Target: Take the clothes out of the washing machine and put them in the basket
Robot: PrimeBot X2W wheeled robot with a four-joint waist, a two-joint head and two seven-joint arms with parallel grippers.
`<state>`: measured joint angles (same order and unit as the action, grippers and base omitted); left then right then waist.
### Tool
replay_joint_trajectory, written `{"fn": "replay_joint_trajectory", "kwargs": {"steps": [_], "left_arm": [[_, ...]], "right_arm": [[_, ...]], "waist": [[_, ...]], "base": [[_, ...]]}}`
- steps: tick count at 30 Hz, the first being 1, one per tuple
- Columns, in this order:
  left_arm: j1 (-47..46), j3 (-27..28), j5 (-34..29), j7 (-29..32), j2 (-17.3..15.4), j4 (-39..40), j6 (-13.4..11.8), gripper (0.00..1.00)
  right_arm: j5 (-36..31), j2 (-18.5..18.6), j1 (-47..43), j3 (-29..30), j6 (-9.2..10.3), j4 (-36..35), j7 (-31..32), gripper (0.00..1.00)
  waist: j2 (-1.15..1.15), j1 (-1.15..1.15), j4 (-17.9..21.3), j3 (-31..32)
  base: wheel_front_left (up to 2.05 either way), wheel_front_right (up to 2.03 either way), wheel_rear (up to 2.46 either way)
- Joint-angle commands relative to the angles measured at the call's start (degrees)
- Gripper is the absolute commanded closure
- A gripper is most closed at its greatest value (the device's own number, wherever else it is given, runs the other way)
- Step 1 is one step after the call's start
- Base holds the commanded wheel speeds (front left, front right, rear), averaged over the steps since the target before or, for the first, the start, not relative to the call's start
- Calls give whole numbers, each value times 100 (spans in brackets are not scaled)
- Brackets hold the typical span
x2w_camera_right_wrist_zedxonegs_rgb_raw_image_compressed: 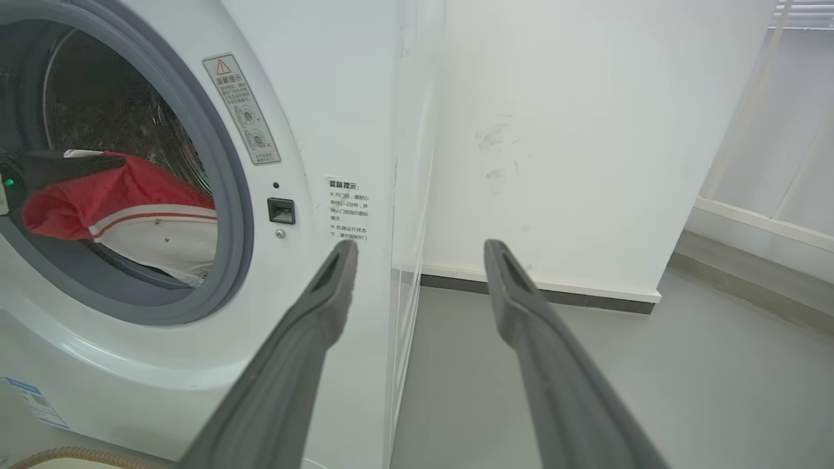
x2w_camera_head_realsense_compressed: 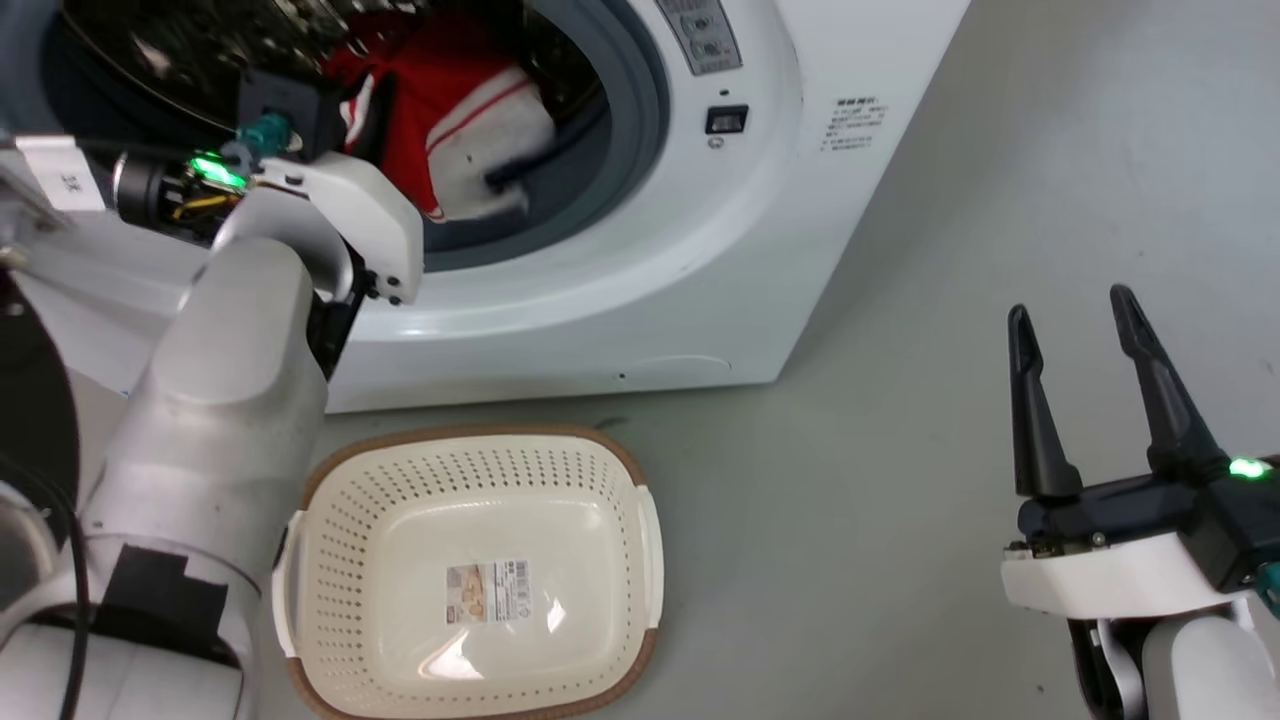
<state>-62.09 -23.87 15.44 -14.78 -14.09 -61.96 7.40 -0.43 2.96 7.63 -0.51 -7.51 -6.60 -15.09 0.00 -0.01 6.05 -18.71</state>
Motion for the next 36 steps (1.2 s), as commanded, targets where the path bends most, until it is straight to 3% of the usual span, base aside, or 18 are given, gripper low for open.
{"fn": "replay_joint_trajectory", "kwargs": {"steps": [1, 17, 27, 36], "left_arm": [[161, 8, 9, -39, -14, 173, -12, 100], [2377, 278, 71, -33, -302, 3420, -498, 100], [3251, 383, 70, 554, -724, 5569, -904, 100], [3894, 510, 63, 1076, -1066, 7031, -1209, 100]], "right_arm": [[-35, -15, -103, 0, 4, 22, -11, 0], [-93, -15, -722, 9, 4, 154, -11, 0], [-60, -16, -1021, -1, 4, 174, -11, 0], [-15, -15, -1150, -6, 4, 202, -12, 0]], "waist": [[0, 1, -125, 223], [0, 1, -422, 1239], [0, 1, -510, 1591], [0, 1, -519, 1715]], "base": [[0, 0, 0], [0, 0, 0], [0, 0, 0], [0, 0, 0]]}}
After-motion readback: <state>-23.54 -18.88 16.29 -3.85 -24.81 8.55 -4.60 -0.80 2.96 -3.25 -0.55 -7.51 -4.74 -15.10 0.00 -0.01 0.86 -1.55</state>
